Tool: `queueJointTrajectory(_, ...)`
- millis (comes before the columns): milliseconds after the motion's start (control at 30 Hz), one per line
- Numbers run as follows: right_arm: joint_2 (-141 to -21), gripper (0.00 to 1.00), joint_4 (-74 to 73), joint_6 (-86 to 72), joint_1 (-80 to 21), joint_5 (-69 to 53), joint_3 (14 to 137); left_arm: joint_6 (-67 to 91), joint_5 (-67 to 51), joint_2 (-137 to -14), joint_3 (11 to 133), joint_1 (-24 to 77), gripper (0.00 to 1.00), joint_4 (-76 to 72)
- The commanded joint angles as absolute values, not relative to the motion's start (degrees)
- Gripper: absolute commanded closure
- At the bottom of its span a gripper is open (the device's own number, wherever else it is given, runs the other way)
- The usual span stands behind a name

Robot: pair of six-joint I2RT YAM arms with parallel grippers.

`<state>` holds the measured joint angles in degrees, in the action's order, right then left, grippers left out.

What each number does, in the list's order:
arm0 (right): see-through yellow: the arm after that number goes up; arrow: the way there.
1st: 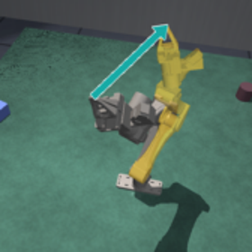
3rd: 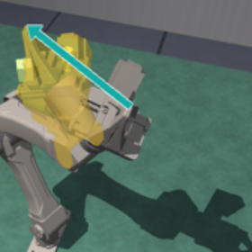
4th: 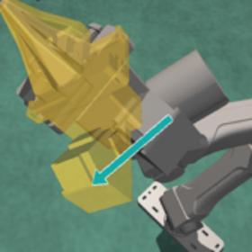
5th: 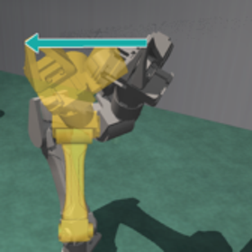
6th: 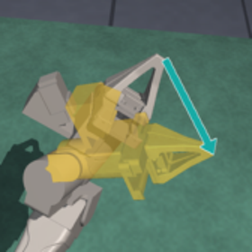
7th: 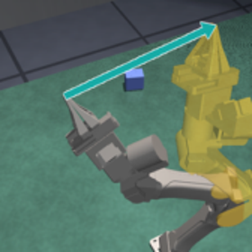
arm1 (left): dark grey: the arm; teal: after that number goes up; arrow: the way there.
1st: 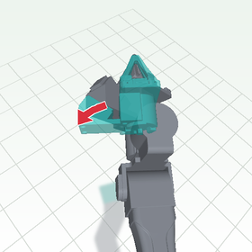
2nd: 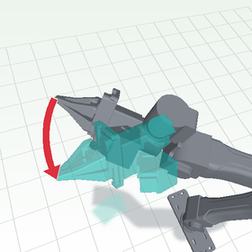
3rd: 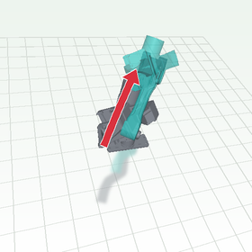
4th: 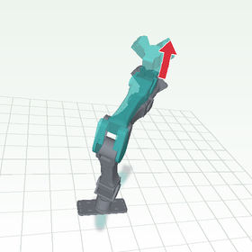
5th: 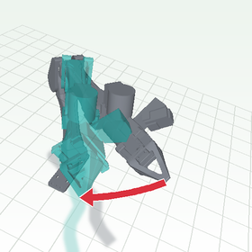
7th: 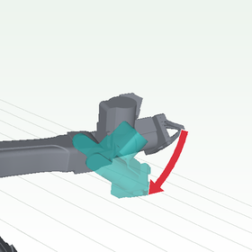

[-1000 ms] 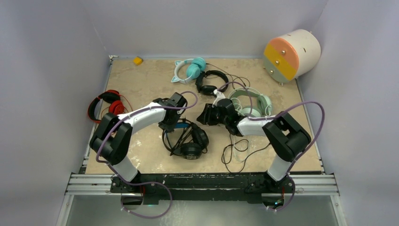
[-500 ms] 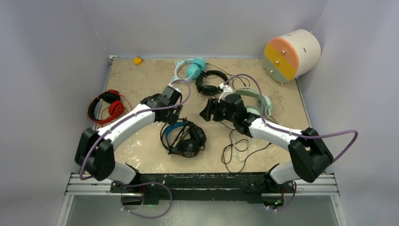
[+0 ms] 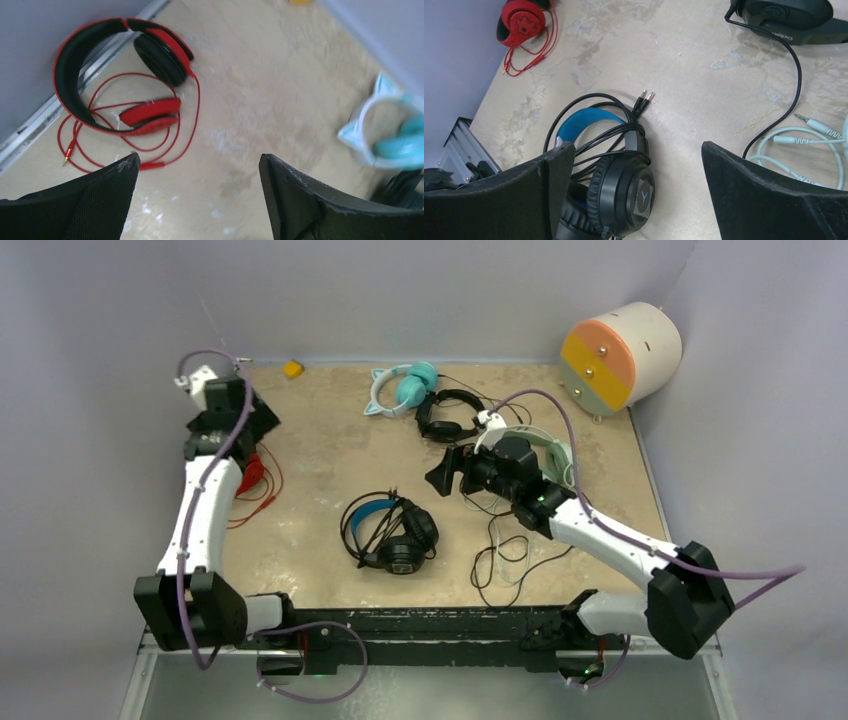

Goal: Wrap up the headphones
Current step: Place the headphones at the center of the board, then move the headphones to the center of the board.

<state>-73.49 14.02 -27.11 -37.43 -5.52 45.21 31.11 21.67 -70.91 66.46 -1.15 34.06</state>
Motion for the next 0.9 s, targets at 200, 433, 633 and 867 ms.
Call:
queueJointTrajectory(200, -64.6, 0.01, 9.9, -23.2, -37.3, -7.6, 47.4, 57.8, 16.0, -85.6, 75.4, -20.6, 0.13, 36.6)
queueJointTrajectory(433, -61.5, 0.01, 9.8, -22.2, -37.3, -9.2, 46.9, 70.8, 10.3, -88.4, 66.9, -27.2, 0.12, 30.4)
queueJointTrajectory(633, -60.5, 0.01, 9.0, -22.1, -37.3, -10.0, 47.3, 78.6, 16.8, -83.3, 61.8, -28.3, 0.15, 31.7)
queueJointTrajectory(867, -59.6, 0.01, 7.8, -21.6, -37.3, -9.9, 48.1, 83.3, 14.0, -86.5, 58.2, -32.3, 0.24, 33.8)
